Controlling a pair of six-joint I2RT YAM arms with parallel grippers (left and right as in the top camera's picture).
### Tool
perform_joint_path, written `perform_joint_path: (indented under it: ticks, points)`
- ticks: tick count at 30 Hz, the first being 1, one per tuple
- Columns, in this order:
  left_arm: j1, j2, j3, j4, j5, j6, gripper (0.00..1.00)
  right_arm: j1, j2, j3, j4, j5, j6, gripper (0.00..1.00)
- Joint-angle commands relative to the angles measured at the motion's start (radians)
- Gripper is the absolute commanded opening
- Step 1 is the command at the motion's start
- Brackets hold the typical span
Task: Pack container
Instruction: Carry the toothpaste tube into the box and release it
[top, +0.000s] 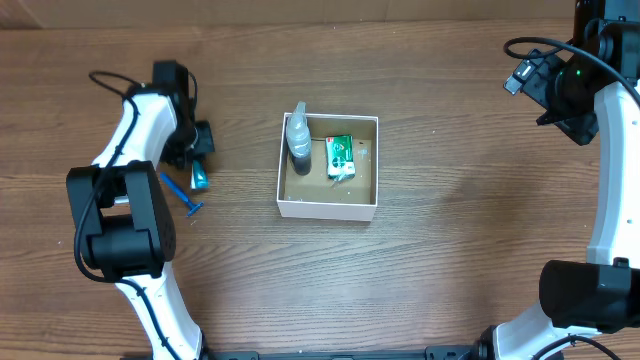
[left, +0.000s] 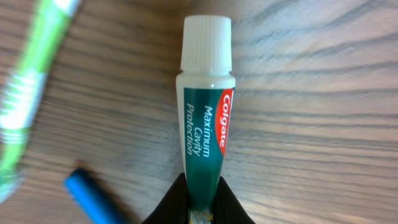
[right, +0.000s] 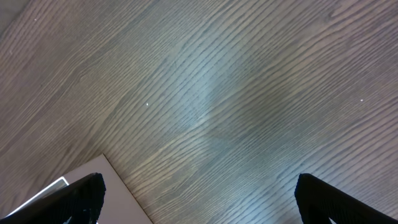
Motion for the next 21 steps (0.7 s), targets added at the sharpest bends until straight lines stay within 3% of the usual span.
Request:
perform_joint_path:
  ticks: [1,5,9,14,21]
  points:
    - [-0.015,-0.024,0.265,-0.137,0.010,0.024,0.12,-0.002,-0.009,0.006,0.002,-0.002,-0.003,1.00]
    - [-0.050,-0.054,0.497,-0.288,0.133,0.127,0.12,-0.002,-0.009,0.006,0.002,-0.002,-0.003,1.00]
    - [-0.133,-0.115,0.657,-0.386,0.325,0.342,0.14,-0.002,-0.009,0.006,0.002,-0.002,-0.003,1.00]
    - [-0.266,-0.187,0.678,-0.470,0.462,0.600,0.18,-0.002,-0.009,0.006,0.002,-0.002,-0.003,1.00]
    - [-0.468,-0.175,0.667,-0.617,0.451,0.834,0.15,-0.002,-0.009,0.006,0.002,-0.002,-0.003,1.00]
